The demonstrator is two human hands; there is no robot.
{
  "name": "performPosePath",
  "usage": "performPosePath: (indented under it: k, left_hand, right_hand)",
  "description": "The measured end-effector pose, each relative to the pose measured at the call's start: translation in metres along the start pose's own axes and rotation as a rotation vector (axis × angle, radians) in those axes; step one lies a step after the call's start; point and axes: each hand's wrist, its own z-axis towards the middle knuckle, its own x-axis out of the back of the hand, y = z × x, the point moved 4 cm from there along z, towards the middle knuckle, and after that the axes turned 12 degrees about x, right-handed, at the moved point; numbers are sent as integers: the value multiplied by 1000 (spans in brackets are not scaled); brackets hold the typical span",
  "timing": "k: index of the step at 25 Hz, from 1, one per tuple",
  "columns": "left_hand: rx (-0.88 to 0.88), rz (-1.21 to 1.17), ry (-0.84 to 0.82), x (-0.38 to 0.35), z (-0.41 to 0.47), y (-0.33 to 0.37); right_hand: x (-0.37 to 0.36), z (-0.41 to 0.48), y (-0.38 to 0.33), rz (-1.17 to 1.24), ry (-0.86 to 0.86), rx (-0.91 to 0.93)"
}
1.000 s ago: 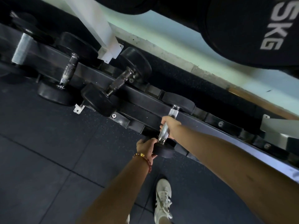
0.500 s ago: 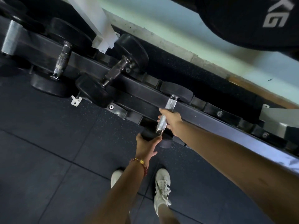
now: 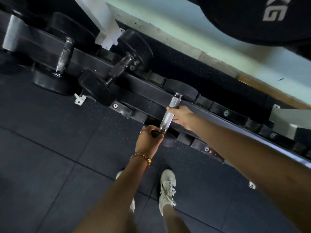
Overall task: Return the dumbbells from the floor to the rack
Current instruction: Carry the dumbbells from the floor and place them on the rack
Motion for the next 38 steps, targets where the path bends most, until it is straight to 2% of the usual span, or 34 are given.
performPosePath:
  k: [4, 7, 10, 13, 16, 19, 25, 28, 32, 38]
  left_hand:
    - [-35, 181, -4, 19, -13, 7]
    - [-78, 256, -22, 35, -41, 30]
    - [-258, 317, -95, 47, -79, 70]
    - [-442, 506, -184, 51, -123, 106]
    - [-597, 695, -177, 60, -180, 134]
    - [-767, 922, -200, 55, -259, 159]
    - [-1121, 1301, -567, -16, -418, 159]
    - [-1335, 1360, -711, -57, -516, 155]
    - [-1581, 1478, -956, -115, -653, 118]
    - [-1894, 1603, -1211, -186, -817, 20]
  right_hand:
    - [24, -24, -19, -213, -70, 12]
    - [46, -63, -47, -173, -68, 86]
    - [67, -116, -74, -135, -98, 163]
    - [88, -179, -92, -297, -141, 334]
    - [109, -254, -100, -407, -157, 504]
    - [136, -351, -92, -345, -24, 557]
    - [163, -565, -2, -273, 278, 377]
    - [167, -672, 50, -159, 568, 273]
    - [153, -820, 125, -58, 912, 124]
    - [139, -997, 221, -14, 1197, -28]
